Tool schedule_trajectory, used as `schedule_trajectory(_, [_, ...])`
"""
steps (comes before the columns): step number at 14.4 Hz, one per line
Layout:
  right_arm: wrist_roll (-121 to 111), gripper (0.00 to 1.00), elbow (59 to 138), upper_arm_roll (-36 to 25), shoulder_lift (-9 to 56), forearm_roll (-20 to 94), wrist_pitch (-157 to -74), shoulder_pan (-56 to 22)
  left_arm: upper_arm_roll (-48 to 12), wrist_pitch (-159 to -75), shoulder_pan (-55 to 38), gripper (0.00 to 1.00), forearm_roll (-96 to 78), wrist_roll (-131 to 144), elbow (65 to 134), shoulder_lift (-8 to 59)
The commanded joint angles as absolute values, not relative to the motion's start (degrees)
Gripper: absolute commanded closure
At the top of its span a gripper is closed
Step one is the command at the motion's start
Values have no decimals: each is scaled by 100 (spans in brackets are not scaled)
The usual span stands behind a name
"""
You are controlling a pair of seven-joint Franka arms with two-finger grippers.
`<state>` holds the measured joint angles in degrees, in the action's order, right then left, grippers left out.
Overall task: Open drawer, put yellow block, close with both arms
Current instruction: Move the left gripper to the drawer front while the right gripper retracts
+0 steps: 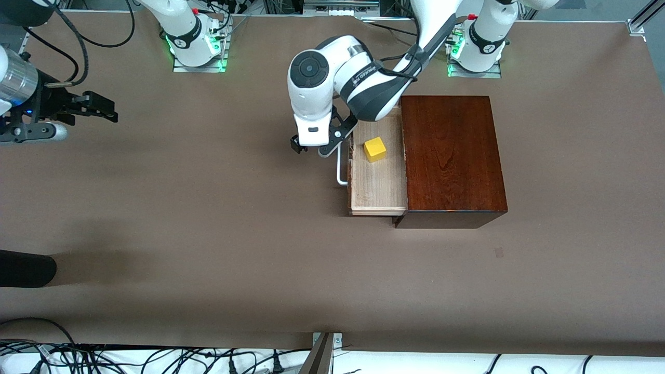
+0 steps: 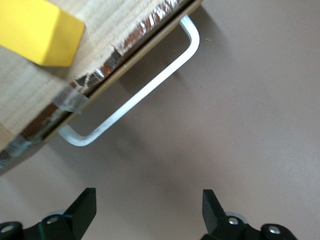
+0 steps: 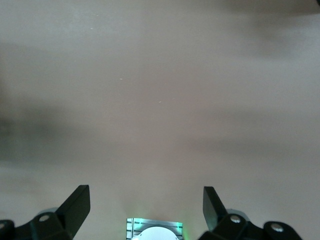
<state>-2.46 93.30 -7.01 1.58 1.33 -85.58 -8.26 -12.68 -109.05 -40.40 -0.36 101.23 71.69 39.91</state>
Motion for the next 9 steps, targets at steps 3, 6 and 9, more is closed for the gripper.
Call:
schedule_trajectory(3, [-264, 0, 9404, -677, 97, 185, -8649, -765, -1204, -10995, -4166, 94, 88, 10301, 6970, 4236])
schedule_trajectory(6, [-343, 0, 9369, -686, 149, 211, -8631, -756, -1178, -10995, -4149, 100, 105, 10310, 7154, 4271])
schedule_trajectory(9, [-264, 0, 9299, -703, 158, 220, -8613, -747, -1038, -10960, -4131, 100, 97, 10441, 7268, 4263])
